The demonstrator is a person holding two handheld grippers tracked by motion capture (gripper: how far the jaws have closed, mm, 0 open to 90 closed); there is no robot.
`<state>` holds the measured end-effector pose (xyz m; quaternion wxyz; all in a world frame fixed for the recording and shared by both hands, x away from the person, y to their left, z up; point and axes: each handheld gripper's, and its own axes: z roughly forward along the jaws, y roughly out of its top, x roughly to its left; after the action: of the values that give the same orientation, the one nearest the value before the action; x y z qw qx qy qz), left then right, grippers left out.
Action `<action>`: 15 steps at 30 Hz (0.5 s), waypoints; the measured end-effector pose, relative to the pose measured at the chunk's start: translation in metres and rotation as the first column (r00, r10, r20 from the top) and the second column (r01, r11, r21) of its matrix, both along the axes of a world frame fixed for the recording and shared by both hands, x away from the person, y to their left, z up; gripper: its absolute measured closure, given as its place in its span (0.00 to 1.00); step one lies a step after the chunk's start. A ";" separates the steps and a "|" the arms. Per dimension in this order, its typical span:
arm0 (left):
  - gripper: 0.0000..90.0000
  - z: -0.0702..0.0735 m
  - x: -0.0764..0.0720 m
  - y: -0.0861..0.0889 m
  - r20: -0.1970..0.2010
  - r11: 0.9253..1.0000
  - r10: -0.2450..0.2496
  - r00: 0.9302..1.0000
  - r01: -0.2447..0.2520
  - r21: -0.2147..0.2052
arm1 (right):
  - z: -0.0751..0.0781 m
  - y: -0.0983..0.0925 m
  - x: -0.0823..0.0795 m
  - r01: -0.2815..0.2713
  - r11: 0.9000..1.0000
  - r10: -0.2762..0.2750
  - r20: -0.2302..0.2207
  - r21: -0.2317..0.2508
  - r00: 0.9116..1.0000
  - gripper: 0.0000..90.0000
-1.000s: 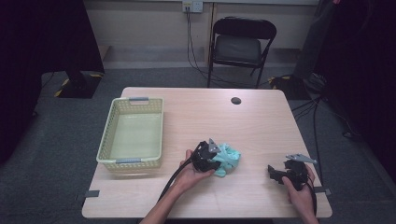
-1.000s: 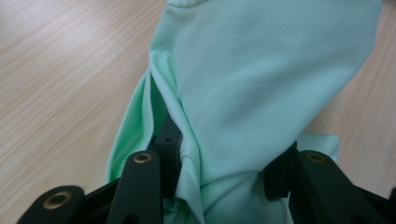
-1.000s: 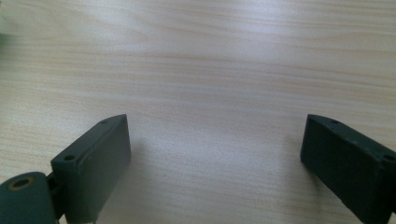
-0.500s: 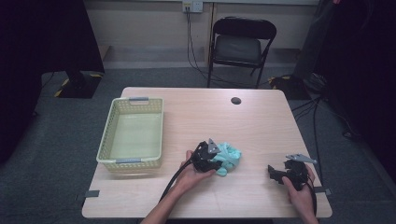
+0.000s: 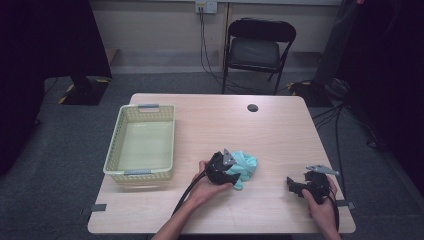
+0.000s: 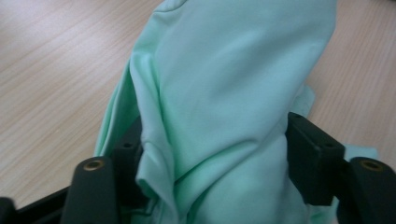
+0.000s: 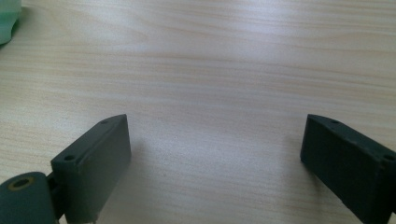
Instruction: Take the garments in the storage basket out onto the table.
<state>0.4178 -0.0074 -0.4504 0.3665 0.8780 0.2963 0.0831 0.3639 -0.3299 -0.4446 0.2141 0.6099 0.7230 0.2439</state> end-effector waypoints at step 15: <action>0.23 0.012 -0.005 -0.003 0.037 1.000 0.013 0.999 -0.013 0.000 | 0.000 0.000 0.000 0.000 1.000 0.000 0.000 0.000 1.000 0.08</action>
<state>0.4132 -0.0106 -0.4381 0.3713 0.8745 0.2951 0.1020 0.3639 -0.3299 -0.4446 0.2141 0.6099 0.7230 0.2439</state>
